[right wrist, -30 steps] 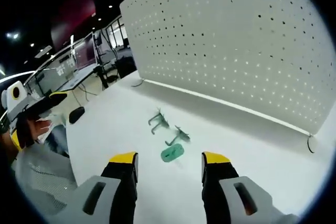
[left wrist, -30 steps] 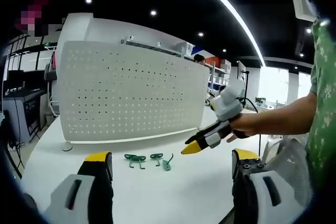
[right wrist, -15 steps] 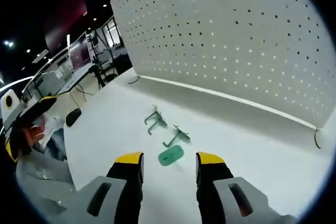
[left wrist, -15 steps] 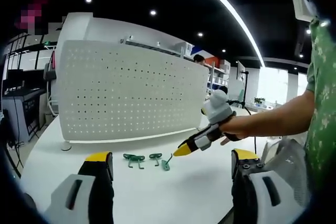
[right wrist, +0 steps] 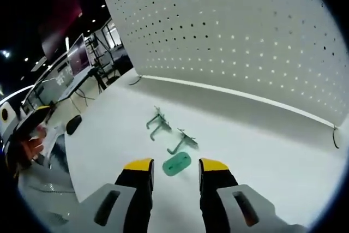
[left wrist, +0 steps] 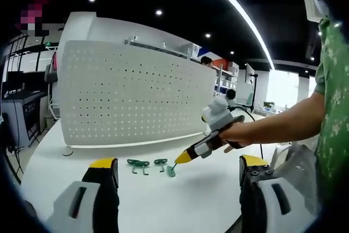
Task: Insert the hook assembly into the mounting plate slot until the hook locks in place.
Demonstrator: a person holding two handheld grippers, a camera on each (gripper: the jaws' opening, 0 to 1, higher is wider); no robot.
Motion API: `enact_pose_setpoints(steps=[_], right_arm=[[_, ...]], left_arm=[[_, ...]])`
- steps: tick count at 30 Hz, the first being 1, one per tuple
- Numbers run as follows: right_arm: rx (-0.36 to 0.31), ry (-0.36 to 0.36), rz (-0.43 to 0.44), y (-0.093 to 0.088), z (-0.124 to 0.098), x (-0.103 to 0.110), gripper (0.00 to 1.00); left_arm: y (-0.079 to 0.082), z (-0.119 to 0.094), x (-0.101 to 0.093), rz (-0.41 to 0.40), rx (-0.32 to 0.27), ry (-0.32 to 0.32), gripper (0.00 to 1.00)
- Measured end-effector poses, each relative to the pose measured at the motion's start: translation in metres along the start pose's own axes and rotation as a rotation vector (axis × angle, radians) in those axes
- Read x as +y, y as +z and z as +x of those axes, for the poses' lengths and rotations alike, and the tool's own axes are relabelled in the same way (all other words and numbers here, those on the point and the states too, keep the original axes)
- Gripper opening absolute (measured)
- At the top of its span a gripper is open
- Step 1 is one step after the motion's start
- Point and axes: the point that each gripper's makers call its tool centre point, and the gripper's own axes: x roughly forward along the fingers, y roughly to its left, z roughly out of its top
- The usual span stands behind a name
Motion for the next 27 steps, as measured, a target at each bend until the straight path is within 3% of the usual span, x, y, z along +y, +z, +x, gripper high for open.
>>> enact_pose_setpoints(steps=[27], right_arm=[[0.047,0.007,0.081,-0.008,0.018,0.000,0.17]], left_arm=[[0.001,0.000,0.001,0.008,-0.007,0.004,0.92]])
